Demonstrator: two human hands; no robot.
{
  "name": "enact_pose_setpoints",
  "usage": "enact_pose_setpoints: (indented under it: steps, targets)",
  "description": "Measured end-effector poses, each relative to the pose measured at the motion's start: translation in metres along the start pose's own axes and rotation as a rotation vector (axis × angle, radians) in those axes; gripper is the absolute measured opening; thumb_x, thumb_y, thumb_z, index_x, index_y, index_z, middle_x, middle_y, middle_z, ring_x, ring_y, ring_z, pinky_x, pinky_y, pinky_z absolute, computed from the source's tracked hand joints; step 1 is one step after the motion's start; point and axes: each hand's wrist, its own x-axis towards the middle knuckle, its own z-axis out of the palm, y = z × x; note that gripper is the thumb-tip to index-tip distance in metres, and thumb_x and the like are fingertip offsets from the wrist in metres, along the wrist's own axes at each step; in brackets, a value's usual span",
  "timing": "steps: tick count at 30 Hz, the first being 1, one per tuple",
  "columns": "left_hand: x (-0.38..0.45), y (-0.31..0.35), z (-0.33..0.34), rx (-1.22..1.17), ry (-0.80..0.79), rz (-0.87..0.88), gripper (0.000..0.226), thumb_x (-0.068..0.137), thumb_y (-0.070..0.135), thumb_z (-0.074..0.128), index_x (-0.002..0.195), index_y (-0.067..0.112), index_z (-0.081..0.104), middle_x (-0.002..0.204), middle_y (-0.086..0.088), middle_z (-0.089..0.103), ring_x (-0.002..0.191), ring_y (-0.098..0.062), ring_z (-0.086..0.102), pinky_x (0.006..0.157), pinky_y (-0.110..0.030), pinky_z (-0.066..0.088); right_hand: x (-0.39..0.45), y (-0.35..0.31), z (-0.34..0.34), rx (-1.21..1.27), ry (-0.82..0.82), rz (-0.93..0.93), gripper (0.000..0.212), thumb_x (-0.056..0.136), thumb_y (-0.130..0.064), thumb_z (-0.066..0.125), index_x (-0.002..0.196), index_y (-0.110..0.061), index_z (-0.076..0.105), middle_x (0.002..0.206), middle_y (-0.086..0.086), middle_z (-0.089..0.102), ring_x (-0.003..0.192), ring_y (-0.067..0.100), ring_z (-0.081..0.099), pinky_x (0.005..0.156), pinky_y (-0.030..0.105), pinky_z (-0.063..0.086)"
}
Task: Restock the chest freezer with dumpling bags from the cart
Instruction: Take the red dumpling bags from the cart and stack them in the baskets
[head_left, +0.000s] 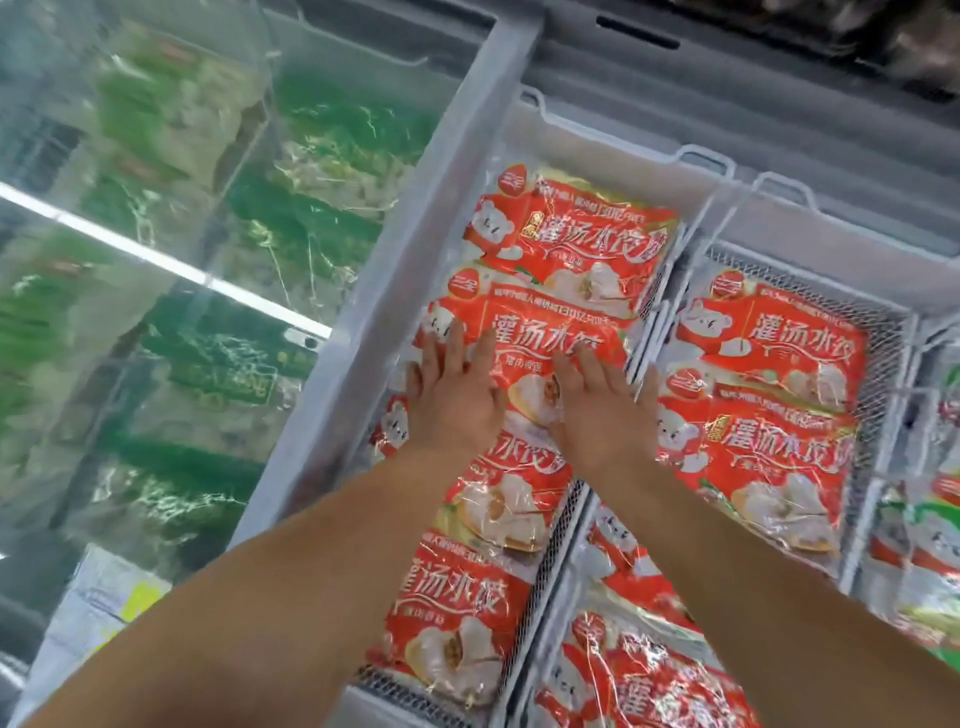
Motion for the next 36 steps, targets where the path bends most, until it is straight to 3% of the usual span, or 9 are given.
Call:
enact_pose_setpoints:
  steps: [6, 11, 16, 18, 20, 23, 28, 31, 36]
  targets:
    - [-0.010, 0.001, -0.007, -0.009, -0.056, 0.004, 0.072, 0.099, 0.044, 0.040, 0.157, 0.037, -0.002, 0.166, -0.002, -0.015, 0.150, -0.032, -0.021, 0.121, -0.058, -0.004, -0.017, -0.005, -0.001, -0.001, 0.019, 0.049, 0.081, 0.097, -0.056, 0.046, 0.158, -0.032, -0.002, 0.167, -0.002, 0.002, 0.154, 0.028, -0.003, 0.120, 0.057, -0.008]
    - [-0.040, 0.005, -0.022, -0.022, -0.110, 0.051, 0.078, 0.096, 0.046, 0.049, 0.158, 0.029, 0.005, 0.167, -0.003, -0.007, 0.152, -0.032, -0.014, 0.121, -0.060, 0.002, -0.057, -0.002, -0.016, 0.043, 0.065, 0.056, 0.075, 0.097, -0.049, 0.050, 0.158, -0.029, 0.011, 0.167, 0.000, 0.007, 0.153, 0.029, 0.002, 0.123, 0.052, 0.001]
    - [-0.077, 0.009, -0.038, 0.013, -0.128, 0.116, 0.073, 0.097, 0.046, 0.046, 0.158, 0.020, 0.016, 0.165, -0.008, 0.015, 0.152, -0.036, 0.009, 0.121, -0.057, 0.017, -0.107, 0.003, -0.019, 0.076, 0.089, 0.062, 0.069, 0.097, -0.048, 0.052, 0.155, -0.024, 0.025, 0.164, 0.005, 0.020, 0.152, 0.031, 0.013, 0.123, 0.049, 0.013]
    - [-0.099, 0.008, -0.046, 0.024, -0.131, 0.162, 0.065, 0.098, 0.046, 0.042, 0.153, 0.014, 0.032, 0.162, -0.011, 0.027, 0.149, -0.036, 0.022, 0.120, -0.052, 0.026, -0.132, 0.002, -0.021, 0.097, 0.099, 0.058, 0.068, 0.096, -0.046, 0.055, 0.154, -0.022, 0.029, 0.162, 0.008, 0.024, 0.151, 0.032, 0.017, 0.122, 0.049, 0.017]
    - [-0.126, 0.008, -0.054, 0.044, -0.128, 0.191, 0.061, 0.094, 0.052, 0.038, 0.136, 0.011, 0.054, 0.144, -0.016, 0.051, 0.134, -0.034, 0.045, 0.110, -0.047, 0.040, -0.160, -0.001, -0.021, 0.124, 0.127, 0.059, 0.069, 0.093, -0.042, 0.061, 0.152, -0.018, 0.035, 0.160, 0.013, 0.029, 0.148, 0.035, 0.022, 0.121, 0.049, 0.022]
    - [-0.162, 0.006, -0.059, 0.021, -0.070, 0.224, 0.080, 0.081, 0.062, 0.023, 0.129, 0.009, 0.060, 0.129, -0.016, 0.063, 0.120, -0.034, 0.056, 0.102, -0.043, 0.047, -0.200, -0.004, -0.016, 0.169, 0.204, 0.072, 0.067, 0.090, -0.038, 0.064, 0.148, -0.015, 0.041, 0.157, 0.014, 0.033, 0.145, 0.038, 0.027, 0.118, 0.050, 0.028]
    - [-0.257, -0.003, -0.061, -0.052, 0.057, 0.203, 0.055, 0.099, 0.042, 0.048, 0.140, 0.005, 0.051, 0.141, -0.018, 0.054, 0.130, -0.032, 0.049, 0.106, -0.036, 0.040, -0.283, -0.018, 0.002, 0.157, 0.270, 0.000, 0.065, 0.094, -0.041, 0.059, 0.151, -0.017, 0.039, 0.159, 0.012, 0.030, 0.147, 0.033, 0.024, 0.122, 0.041, 0.018]
    - [-0.320, -0.015, -0.054, -0.100, 0.138, 0.204, 0.056, 0.097, 0.041, 0.051, 0.144, 0.012, 0.048, 0.145, -0.015, 0.051, 0.133, -0.030, 0.047, 0.107, -0.036, 0.040, -0.339, -0.030, 0.015, 0.175, 0.315, -0.057, 0.067, 0.092, -0.040, 0.060, 0.151, -0.016, 0.039, 0.158, 0.012, 0.034, 0.144, 0.033, 0.029, 0.119, 0.041, 0.025]
    - [-0.408, -0.044, -0.052, -0.171, 0.247, 0.175, 0.040, 0.094, 0.037, 0.056, 0.130, 0.019, 0.061, 0.123, -0.013, 0.066, 0.112, -0.031, 0.061, 0.091, -0.036, 0.048, -0.399, -0.057, 0.027, 0.165, 0.346, -0.118, 0.064, 0.093, -0.038, 0.060, 0.149, -0.016, 0.040, 0.159, 0.011, 0.029, 0.146, 0.032, 0.026, 0.119, 0.039, 0.025]
